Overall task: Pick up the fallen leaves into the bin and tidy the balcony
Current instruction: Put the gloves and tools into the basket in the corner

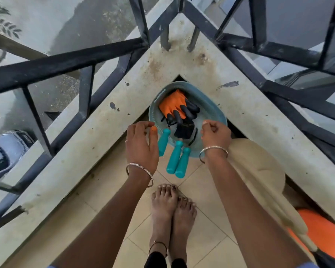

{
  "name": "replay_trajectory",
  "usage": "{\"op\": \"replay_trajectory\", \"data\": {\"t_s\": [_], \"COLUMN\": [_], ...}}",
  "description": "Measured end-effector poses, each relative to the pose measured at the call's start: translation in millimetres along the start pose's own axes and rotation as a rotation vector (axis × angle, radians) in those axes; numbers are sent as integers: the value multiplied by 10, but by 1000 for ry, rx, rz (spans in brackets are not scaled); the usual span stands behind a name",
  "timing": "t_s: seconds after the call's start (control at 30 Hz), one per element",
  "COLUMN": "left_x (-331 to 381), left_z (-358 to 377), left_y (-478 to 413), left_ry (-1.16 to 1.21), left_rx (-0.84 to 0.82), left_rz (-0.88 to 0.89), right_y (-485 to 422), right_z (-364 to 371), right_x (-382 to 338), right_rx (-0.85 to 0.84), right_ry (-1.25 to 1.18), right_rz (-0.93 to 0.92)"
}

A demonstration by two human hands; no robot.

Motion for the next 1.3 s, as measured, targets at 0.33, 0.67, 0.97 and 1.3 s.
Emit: {"op": "replay_trajectory", "data": {"t_s": [0.33,0.67,0.97,1.3], "left_x": [690,1937,2993,3841], "left_z": [-574,-1508,-2591,-3884], "left_y": [486,1341,2358,3329], "left_ry": [61,212,318,493], "left_rx": [15,14,64,263], "left_rz": [84,177,262,402], "right_y": [1214,2428,3670,4728], "right_z": [-941,-2318,-3674,-4892], "right_x": [-321,-914,-1448,-2291], "right_rx": [-11,-48,-133,-132], "right_ry": [-109,-213,-225,-342], "right_rz": [-194,-188,-336,-600]}}
Point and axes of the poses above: each hand's wrist, its own y-axis away from the middle knuckle, its own z-axis out of the palm, x = y × z, the point moved 1 cm from there along -y, towards the middle knuckle, and after that the axes turned 12 degrees about y, right-handed, at the moved point
